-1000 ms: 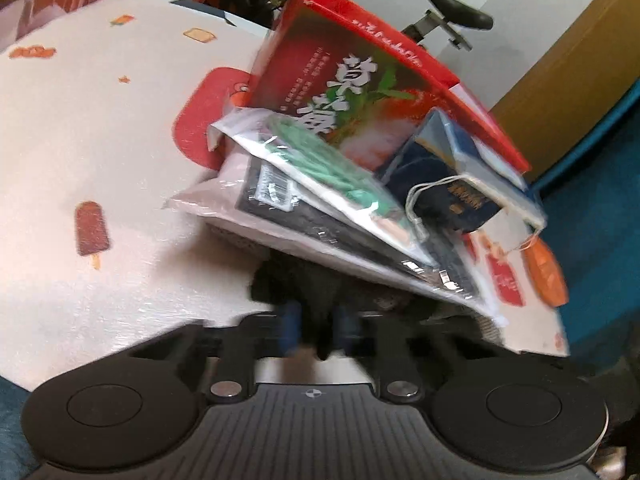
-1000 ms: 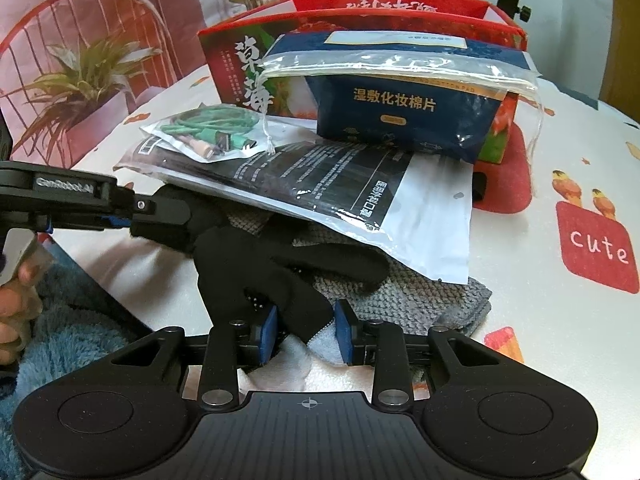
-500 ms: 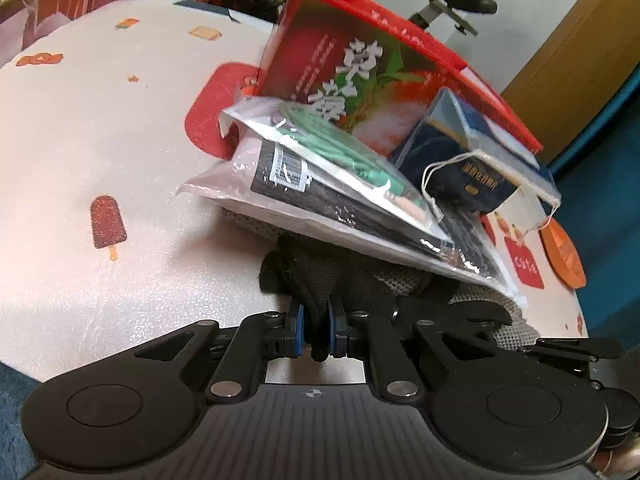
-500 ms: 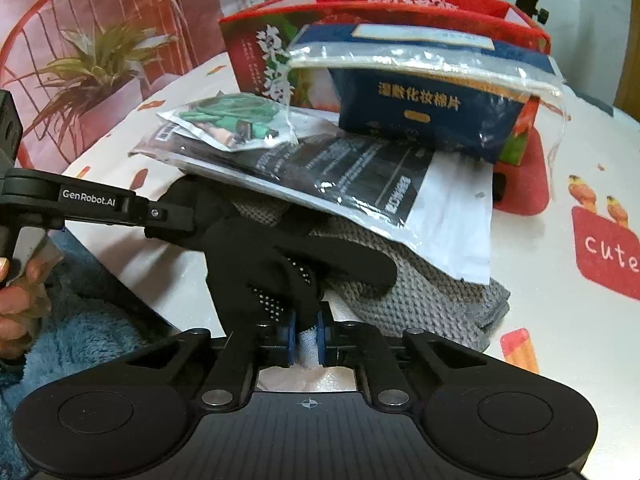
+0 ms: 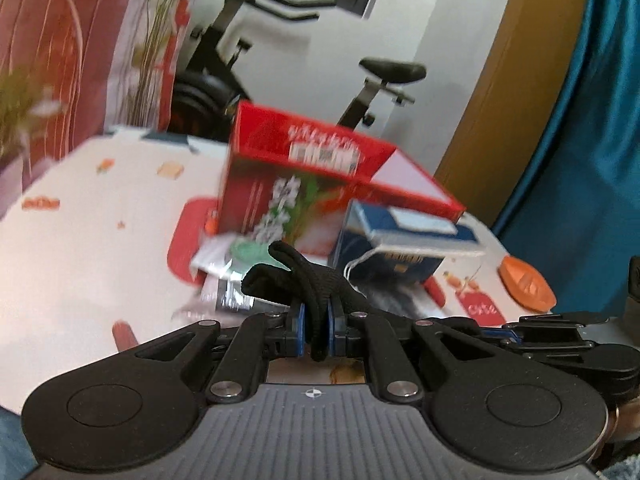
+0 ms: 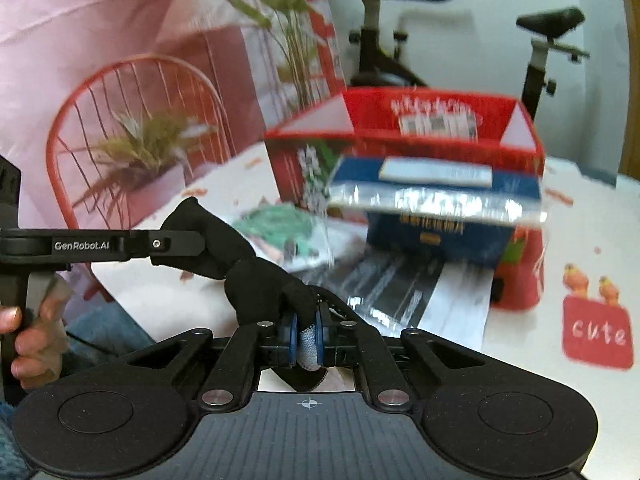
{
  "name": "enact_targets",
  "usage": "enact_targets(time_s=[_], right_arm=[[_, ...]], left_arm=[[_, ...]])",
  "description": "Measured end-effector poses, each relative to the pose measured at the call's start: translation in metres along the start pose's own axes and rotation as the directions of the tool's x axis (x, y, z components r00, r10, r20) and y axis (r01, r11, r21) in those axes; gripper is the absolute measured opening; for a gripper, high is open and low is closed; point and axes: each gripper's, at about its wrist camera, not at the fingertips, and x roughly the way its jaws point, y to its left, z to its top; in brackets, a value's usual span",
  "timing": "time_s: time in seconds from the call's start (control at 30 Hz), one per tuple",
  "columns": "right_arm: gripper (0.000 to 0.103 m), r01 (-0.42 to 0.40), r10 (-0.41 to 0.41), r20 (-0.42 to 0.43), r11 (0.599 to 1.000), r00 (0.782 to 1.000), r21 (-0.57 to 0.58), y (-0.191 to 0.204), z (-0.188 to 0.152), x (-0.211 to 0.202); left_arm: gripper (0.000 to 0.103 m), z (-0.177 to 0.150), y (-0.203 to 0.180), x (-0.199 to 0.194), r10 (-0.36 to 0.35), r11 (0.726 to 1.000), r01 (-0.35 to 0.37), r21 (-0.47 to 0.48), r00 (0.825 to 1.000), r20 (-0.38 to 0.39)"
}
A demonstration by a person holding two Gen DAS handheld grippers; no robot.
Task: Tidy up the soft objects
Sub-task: 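Carry the black glove with the left gripper and release it into the red box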
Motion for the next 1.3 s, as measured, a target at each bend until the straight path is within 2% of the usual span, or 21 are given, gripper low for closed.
enact_targets(time_s=[0.3, 0.43, 0.7, 0.83, 0.97, 1.1, 1.3], right_arm=[[0.008, 0.005, -0.003, 0.111, 1.000, 0.994, -0.019, -0.001, 0.029, -0.023], [0.008, -0.007, 0.012, 0.156, 1.000, 0.988, -0.028, -0.004, 0.048, -0.031], [0.008, 0.030, -0.018, 0.198, 0.998, 0.980, -0.057, -0.019, 0.104, -0.028], [0.008, 0.087, -0.062, 0.205, 0.990, 0.977, -0.111, -0.025, 0.136, -0.020], [0.008, 0.135, -0.102, 0.211, 0.979, 0.972, -0.150, -0.035, 0.167, -0.006], [0.008, 0.158, -0.130, 0.184, 0.977, 0.974, -0.143, -0.056, 0.191, 0.017], [0.008, 0.160, -0.145, 0.129, 0.980, 0.981, -0.118, -0.086, 0.202, 0.065]], left_arm=[[0.011, 0.021, -0.006, -0.014, -0.008, 1.000, 0.008, 0.001, 0.996, 0.094], [0.011, 0.036, -0.014, -0.021, -0.010, 0.999, 0.004, 0.040, 0.988, 0.154], [0.011, 0.078, -0.023, -0.002, -0.037, 0.996, 0.021, 0.081, 0.979, 0.200], [0.011, 0.106, -0.022, 0.017, -0.067, 0.997, 0.057, 0.060, 0.979, 0.190], [0.011, 0.133, -0.025, 0.043, -0.066, 0.996, 0.052, 0.076, 0.981, 0.184], [0.011, 0.150, -0.027, 0.073, -0.050, 0.994, 0.037, 0.098, 0.990, 0.132], [0.011, 0.164, -0.014, 0.118, -0.026, 0.996, 0.023, 0.084, 0.999, 0.039]])
